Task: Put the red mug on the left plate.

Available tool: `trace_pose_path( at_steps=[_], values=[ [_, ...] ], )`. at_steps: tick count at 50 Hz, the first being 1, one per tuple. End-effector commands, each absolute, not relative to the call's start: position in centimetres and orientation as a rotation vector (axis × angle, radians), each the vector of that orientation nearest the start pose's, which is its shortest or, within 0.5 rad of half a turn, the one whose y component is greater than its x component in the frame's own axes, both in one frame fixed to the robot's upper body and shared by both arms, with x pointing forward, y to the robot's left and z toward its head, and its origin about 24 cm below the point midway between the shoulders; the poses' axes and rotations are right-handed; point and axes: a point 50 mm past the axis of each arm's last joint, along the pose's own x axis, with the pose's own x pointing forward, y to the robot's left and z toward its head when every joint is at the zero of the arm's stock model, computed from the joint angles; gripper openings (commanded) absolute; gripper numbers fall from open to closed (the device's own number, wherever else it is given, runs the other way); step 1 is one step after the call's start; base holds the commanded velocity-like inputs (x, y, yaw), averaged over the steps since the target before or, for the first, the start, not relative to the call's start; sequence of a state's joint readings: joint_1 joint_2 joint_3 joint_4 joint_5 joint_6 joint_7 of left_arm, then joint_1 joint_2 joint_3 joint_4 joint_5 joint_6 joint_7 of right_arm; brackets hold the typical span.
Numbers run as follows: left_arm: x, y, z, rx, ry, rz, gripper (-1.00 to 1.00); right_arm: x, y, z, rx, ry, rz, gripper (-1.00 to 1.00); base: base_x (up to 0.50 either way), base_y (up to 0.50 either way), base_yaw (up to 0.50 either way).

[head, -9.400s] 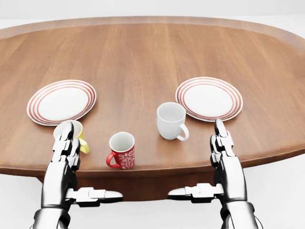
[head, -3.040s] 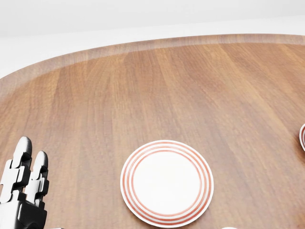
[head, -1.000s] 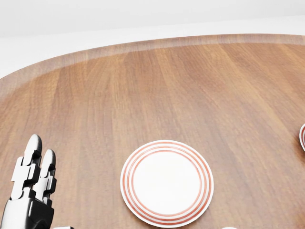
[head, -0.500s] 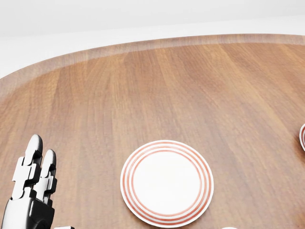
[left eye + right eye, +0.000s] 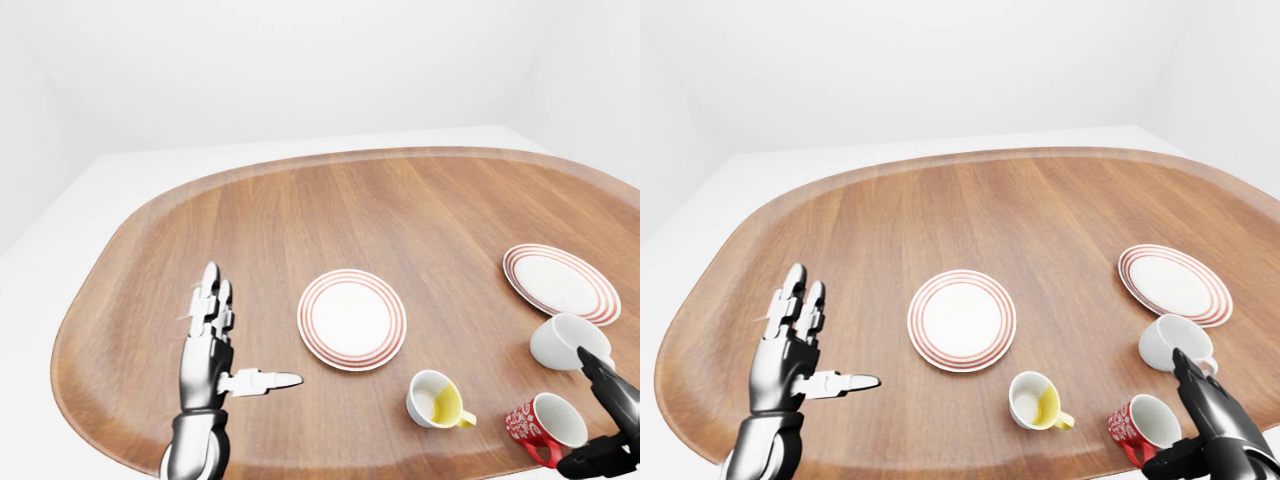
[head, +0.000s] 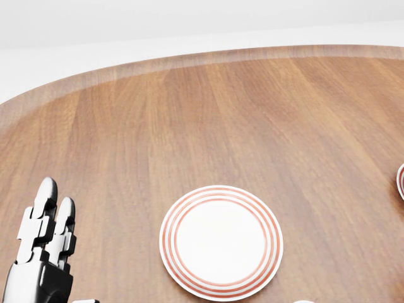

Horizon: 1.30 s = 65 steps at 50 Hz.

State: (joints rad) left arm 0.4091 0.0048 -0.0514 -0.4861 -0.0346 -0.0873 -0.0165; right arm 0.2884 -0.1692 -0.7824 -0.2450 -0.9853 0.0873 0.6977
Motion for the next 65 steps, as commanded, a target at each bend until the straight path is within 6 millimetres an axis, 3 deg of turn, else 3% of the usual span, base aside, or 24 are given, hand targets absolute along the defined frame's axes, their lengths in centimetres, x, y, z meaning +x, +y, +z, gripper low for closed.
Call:
trace_pose_path(
  at_steps=[1,7,16,29,54,65],
  values=[
    [17.5,15.9,8.1,-0.017,-0.184,0.042,1.00,10.9,-35.7,4.7,-0.953,0.852,-0.258,1.00,0.00,0.00,0.00],
    [17.5,15.8,8.2,-0.016,-0.186,0.039,1.00,10.9,-36.4,3.3,-0.903,0.855,-0.272,1.00,0.00,0.00,0.00],
    [17.6,15.6,8.2,-0.012,-0.190,0.033,1.00,11.2,-36.6,3.0,-0.896,0.845,-0.263,1.00,0.00,0.00,0.00],
    [17.7,15.4,8.2,-0.007,-0.190,0.026,1.00,10.7,-37.7,3.9,-0.896,0.796,-0.366,1.00,0.00,0.00,0.00],
    [17.7,15.3,8.1,-0.003,-0.187,0.021,1.00,13.0,-37.8,3.8,-0.902,0.746,-0.340,1.00,0.00,0.00,0.00],
    [17.7,15.3,8.1,-0.002,-0.187,0.021,1.00,13.3,-38.0,2.3,-0.861,0.755,-0.334,1.00,0.00,0.00,0.00]
  ],
)
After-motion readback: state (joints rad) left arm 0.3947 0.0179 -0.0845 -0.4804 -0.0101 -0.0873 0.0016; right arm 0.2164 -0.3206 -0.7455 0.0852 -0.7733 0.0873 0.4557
